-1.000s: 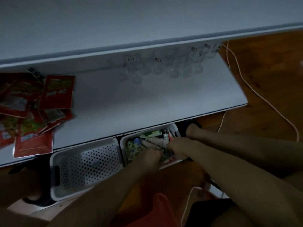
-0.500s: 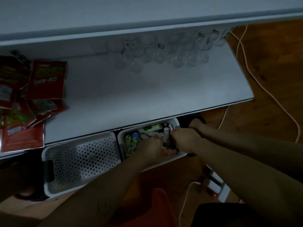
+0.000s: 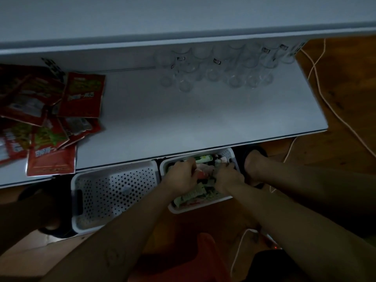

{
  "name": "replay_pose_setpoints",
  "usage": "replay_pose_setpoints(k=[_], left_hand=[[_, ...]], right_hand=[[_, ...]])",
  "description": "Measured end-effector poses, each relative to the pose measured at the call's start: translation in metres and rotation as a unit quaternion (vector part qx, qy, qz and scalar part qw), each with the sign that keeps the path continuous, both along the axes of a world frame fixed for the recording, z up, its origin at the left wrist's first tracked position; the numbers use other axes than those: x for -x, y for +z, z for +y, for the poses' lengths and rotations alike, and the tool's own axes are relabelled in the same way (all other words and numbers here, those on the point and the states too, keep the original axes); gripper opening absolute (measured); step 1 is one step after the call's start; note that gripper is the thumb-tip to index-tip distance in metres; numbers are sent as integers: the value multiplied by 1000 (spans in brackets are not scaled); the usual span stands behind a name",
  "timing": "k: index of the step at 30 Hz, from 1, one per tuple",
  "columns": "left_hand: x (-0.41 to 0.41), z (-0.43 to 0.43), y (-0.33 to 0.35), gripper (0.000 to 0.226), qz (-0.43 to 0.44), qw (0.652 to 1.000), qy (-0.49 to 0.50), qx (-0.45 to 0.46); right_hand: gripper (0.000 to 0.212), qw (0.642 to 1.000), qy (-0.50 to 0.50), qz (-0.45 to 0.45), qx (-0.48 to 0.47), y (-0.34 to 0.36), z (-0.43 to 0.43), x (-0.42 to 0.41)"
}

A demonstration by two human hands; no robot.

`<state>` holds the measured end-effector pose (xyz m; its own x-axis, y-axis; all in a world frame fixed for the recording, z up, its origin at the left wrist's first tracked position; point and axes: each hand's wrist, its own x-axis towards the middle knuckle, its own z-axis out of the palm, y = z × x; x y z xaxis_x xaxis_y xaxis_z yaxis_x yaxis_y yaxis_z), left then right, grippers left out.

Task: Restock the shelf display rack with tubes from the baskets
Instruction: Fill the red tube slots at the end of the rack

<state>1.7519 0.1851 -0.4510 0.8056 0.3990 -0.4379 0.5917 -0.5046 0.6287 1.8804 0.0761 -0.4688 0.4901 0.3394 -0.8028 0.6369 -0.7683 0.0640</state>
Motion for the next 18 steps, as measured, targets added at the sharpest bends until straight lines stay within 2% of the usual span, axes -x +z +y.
replay_pose_setpoints(k=[3,7,10,11,14,18], left_hand=[[3,-1,-2,22,-12,1000,10,3],[0,-1,-4,17,-40,999,16,17],[-2,1,-7,13,-56,998,38,21],[-2,3,-8,11,-56,997,47,20],[-4,6,-11,15,-45,997,56,16],[-4,8,-14,22,-27,998,50,14]], right_hand=[[71,1000,10,-7,15,-6,1,-1],[48,999,-20,-11,-31,-14,1,-7],[26,999,-12,31,-3,-18,0,-2],[31,1000,-11,28,7,-19,-1,-1],[69,999,-27,-26,-10,-22,-4,0],[78,998,-18,-34,-49,-22,-2,5]])
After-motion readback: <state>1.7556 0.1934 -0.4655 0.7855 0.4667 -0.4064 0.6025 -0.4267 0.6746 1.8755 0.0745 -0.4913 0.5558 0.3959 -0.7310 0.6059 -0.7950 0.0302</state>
